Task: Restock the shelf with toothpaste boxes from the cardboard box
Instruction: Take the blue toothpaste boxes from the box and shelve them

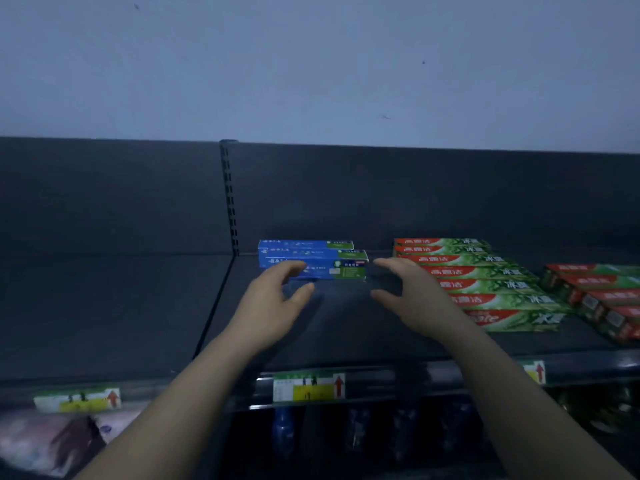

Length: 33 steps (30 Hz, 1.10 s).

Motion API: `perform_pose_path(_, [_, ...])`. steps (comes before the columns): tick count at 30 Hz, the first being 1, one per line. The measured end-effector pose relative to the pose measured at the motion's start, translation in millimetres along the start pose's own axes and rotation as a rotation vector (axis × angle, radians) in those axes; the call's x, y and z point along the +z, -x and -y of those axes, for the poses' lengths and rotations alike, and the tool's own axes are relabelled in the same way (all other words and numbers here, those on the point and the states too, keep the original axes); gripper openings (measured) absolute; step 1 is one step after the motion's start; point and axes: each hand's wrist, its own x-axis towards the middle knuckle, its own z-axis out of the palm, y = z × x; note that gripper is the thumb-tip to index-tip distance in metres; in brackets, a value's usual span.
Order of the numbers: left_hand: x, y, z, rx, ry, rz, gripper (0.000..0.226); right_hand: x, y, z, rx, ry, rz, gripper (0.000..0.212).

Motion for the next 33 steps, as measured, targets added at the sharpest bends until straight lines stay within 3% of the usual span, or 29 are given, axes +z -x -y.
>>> perform_pose_path(10, [59, 62, -62, 0.159, 0.156, 0.204, 0.030, -44, 131, -15, 0.168, 0.028, -0.102, 0.050])
perform_pose_path(21, [102, 153, -96, 0.295, 0.256, 0.650, 0.033, -51, 300, 8, 0.641, 0.029, -0.228, 0.050])
perform_pose_path(33, [173, 315, -124, 0.355, 0.322, 1.164, 0.028, -21, 539, 40, 1.211, -0.004, -0.343, 0.048])
